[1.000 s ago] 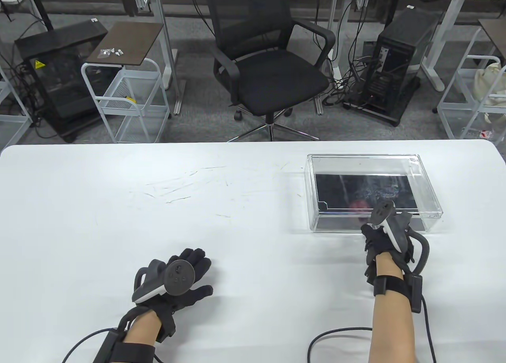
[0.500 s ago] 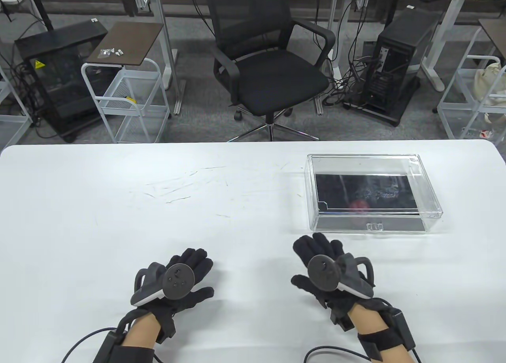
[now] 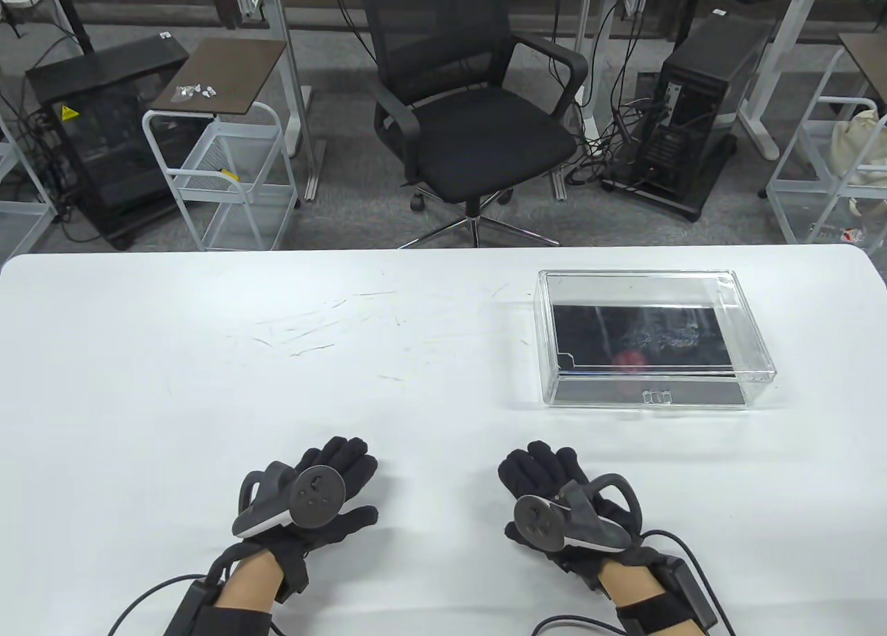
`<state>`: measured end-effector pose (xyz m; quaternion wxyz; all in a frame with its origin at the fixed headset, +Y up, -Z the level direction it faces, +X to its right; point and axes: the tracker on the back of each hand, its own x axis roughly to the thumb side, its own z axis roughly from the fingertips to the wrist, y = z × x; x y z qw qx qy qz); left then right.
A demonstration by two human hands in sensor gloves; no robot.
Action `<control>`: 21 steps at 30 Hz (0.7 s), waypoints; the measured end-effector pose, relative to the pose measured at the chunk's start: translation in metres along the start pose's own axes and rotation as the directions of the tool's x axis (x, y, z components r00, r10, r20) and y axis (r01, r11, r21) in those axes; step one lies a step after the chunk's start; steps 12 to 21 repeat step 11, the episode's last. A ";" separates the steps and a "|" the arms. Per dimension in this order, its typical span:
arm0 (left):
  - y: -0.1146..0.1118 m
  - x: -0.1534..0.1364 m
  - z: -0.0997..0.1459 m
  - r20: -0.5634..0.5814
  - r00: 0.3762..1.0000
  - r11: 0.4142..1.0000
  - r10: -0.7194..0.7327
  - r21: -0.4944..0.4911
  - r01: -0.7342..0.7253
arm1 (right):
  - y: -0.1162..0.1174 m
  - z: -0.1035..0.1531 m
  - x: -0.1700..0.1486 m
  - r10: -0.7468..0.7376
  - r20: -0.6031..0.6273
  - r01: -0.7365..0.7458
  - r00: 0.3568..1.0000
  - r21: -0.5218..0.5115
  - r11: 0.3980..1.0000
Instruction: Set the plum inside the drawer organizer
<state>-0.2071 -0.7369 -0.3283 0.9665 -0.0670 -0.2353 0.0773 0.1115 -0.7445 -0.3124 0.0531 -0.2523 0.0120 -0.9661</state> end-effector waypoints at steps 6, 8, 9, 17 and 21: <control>-0.001 0.002 0.000 0.006 1.000 1.000 -0.011 0.001 0.011 | 0.002 0.000 0.001 -0.014 0.004 0.014 1.000 0.005 1.000; -0.001 0.002 0.000 0.005 1.000 1.000 -0.012 -0.003 0.012 | 0.002 0.000 0.000 -0.018 0.000 0.018 1.000 0.010 1.000; -0.001 0.002 0.000 0.004 1.000 1.000 -0.013 -0.004 0.013 | 0.002 0.000 0.000 -0.018 0.000 0.018 1.000 0.010 1.000; -0.001 0.002 0.000 0.003 1.000 1.000 -0.013 -0.005 0.013 | 0.001 0.001 0.000 -0.022 -0.003 0.022 1.000 0.012 1.000; -0.001 0.002 0.000 0.003 1.000 1.000 -0.013 -0.005 0.013 | 0.001 0.001 0.000 -0.022 -0.003 0.022 1.000 0.012 1.000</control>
